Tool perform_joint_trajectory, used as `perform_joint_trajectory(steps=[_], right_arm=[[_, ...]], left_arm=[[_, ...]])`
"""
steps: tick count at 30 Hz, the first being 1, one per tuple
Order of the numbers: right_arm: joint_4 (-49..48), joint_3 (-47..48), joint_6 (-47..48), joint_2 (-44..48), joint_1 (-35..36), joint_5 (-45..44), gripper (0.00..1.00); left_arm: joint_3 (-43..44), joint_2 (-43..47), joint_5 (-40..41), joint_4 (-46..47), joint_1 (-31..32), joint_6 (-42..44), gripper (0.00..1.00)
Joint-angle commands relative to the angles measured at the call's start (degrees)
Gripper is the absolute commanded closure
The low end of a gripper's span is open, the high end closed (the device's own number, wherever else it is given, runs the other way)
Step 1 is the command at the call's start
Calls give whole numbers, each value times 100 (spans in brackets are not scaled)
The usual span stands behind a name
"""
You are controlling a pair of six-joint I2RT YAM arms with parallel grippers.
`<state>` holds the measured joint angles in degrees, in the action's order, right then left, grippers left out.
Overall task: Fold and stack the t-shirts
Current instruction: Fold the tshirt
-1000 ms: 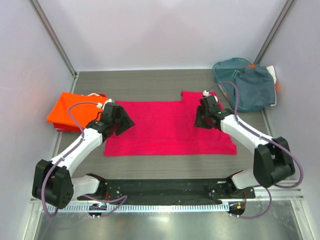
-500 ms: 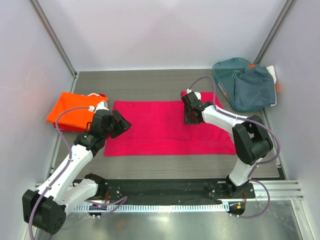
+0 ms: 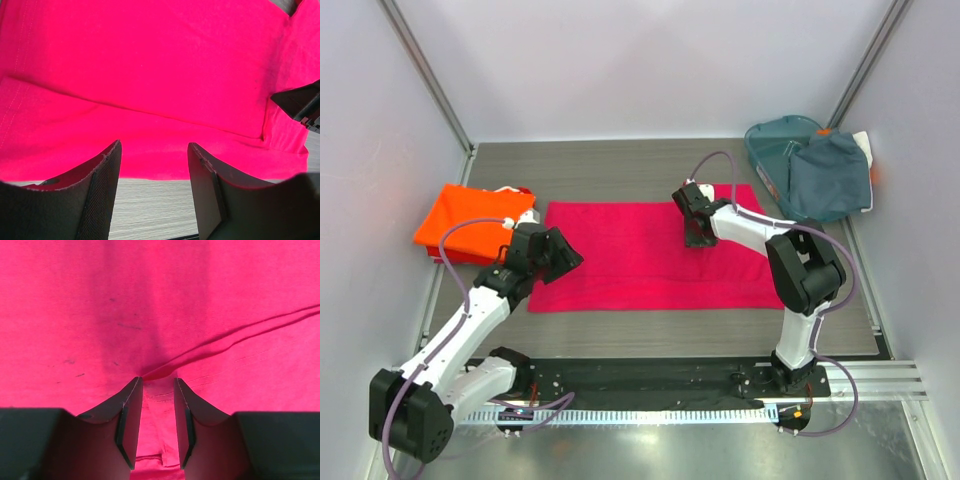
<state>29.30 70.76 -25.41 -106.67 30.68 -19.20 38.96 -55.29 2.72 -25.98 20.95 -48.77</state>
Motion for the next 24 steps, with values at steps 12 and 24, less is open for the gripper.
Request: perform_joint_trajectory(steps=[12,24], right_arm=[[217,395,18,-214,26,-145,90],[-205,69,-192,287,26,-409,99]], left_arm=[[-125,88,-35,146,32,140,44],[-117,62,-17,146,14,175,44]])
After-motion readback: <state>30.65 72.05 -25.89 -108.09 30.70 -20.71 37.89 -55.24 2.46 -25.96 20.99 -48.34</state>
